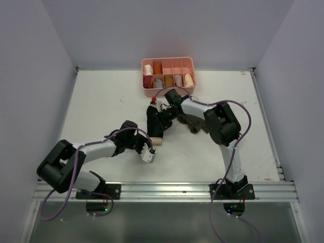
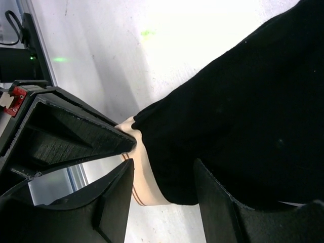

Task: Roll the underwear

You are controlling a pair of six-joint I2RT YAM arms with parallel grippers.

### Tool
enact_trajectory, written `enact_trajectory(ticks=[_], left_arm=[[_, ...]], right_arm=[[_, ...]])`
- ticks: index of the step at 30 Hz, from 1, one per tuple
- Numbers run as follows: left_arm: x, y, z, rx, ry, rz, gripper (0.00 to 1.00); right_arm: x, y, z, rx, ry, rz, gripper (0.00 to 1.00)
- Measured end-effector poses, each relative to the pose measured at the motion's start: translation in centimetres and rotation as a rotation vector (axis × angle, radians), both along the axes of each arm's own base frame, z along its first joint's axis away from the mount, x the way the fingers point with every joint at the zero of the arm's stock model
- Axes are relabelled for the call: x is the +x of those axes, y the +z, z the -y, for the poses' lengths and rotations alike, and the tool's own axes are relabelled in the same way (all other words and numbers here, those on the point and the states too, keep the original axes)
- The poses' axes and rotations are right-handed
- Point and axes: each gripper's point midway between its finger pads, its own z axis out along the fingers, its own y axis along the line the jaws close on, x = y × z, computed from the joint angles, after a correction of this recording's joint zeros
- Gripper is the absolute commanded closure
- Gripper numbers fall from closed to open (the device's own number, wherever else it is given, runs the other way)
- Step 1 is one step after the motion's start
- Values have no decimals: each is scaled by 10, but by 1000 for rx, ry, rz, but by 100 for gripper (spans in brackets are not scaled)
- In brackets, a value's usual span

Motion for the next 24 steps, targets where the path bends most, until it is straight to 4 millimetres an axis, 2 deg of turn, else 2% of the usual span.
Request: enact_trajectory(ticks=[4,6,10,11,14,18,24], left_arm=[[-2,5,1,-10,34,-88,100],[-3,8,1,-16,46,-128,100],[-7,12,1,-24,63,-230,100],[-9,12,2,-22,63,-264,100],[-7,11,5,-20,74,-391,100],[13,13,10,-40,112,-562,100],[30,13,0,-87,175,-798,100]], right_arm=[[0,5,1,12,-3,-8,32],[-2,8,4,19,-7,-20,23],[2,13,18,9,-43,-23,10],[4,15,22,6,-55,-23,3],[13,24,38,2,-96,4,1],[22,43,54,9,-133,73,1],[11,63,65,28,-113,182,1]])
